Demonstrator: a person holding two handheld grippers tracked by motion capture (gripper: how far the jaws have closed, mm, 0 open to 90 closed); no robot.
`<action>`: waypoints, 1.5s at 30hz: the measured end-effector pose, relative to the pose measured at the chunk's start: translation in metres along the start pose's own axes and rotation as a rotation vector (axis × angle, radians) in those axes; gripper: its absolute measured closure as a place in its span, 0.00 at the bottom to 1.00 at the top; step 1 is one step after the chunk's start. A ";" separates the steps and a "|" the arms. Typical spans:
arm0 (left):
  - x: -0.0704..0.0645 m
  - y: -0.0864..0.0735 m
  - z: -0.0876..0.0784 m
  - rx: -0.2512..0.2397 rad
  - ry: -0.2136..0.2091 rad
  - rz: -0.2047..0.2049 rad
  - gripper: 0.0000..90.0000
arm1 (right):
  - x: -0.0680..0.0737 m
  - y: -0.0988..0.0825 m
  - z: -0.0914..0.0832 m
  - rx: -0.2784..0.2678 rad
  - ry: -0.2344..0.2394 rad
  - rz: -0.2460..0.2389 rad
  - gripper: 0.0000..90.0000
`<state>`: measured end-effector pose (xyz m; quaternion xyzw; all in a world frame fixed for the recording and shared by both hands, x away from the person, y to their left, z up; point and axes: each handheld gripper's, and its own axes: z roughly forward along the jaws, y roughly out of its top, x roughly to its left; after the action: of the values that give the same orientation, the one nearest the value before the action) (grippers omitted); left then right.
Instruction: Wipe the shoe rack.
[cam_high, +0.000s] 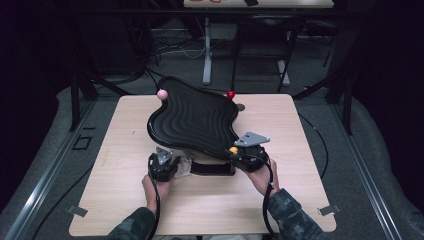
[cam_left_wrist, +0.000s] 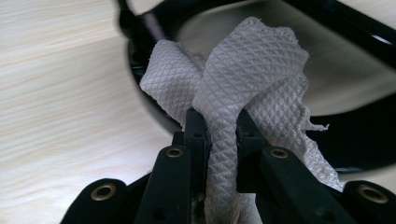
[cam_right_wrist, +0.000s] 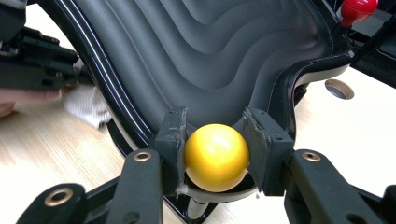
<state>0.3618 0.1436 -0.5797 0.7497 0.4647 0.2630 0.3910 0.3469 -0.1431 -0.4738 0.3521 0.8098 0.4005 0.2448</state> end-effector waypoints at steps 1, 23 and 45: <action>-0.009 -0.001 -0.001 -0.004 -0.021 0.009 0.88 | 0.000 0.000 0.000 0.000 0.000 -0.001 0.67; -0.104 0.012 0.016 -0.034 -0.203 0.089 0.88 | 0.000 0.000 0.000 0.001 0.002 -0.004 0.67; -0.098 0.007 0.007 -0.043 -0.256 0.114 0.88 | 0.001 0.000 0.000 0.002 0.000 -0.003 0.67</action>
<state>0.3282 0.0515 -0.5810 0.7938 0.3618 0.1969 0.4474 0.3464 -0.1424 -0.4739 0.3514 0.8106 0.3991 0.2451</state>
